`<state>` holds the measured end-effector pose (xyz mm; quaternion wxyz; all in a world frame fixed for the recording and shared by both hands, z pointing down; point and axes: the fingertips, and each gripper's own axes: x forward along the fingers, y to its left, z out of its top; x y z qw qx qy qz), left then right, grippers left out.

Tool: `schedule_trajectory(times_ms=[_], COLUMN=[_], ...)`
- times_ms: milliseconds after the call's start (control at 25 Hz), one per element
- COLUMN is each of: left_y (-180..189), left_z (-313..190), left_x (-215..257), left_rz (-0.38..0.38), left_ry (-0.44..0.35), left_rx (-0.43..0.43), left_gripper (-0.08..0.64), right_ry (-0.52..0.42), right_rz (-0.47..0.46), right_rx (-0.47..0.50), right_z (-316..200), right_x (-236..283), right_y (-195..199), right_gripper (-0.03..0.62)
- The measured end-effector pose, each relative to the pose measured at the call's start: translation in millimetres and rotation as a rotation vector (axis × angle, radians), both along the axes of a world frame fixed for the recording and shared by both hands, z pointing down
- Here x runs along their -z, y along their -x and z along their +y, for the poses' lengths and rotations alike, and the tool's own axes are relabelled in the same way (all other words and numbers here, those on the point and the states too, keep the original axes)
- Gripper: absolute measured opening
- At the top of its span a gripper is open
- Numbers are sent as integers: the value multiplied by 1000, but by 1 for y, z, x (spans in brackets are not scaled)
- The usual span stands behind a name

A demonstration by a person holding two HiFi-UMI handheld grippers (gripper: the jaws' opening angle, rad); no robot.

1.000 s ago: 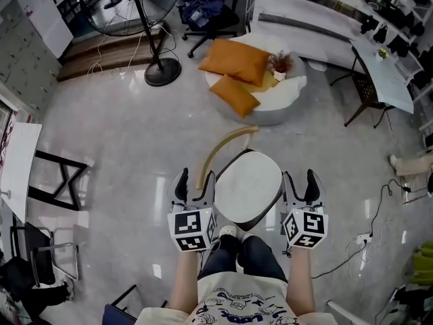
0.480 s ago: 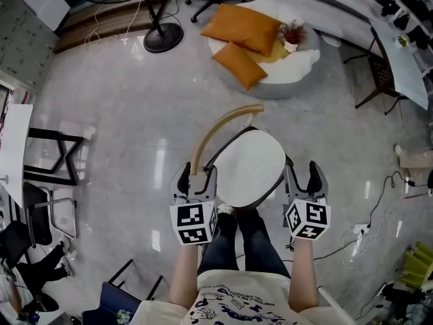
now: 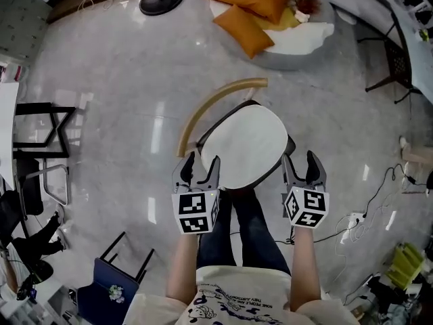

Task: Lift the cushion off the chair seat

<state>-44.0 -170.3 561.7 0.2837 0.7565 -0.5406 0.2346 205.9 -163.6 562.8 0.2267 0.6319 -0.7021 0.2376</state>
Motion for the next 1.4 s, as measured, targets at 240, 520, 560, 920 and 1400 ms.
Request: schedule_trajectory(times_ms=[240,520,560,920,1400], left_y=[-14,-10,-6,22,33], left_z=[18,24,24,21,36], left_x=[-83,-191,-206,-320,-398], left_rz=[3,-6,-11,-19,-65], left_ry=[142,306,322,458,519], left_rx=[10,67,75,179,191], left_gripper=[262,262,262,262,262], right_ry=[94,186,197,305,418], right_rz=[14,25,28,78,120], right_rx=[45,56,52,49,97], right_z=[-4,-18,-21,-36,-39], right_x=[-72,-160,-172,-288,-386], right_y=[-10,-32,-35,-53,-82], right_gripper=[307,299,298,274,262])
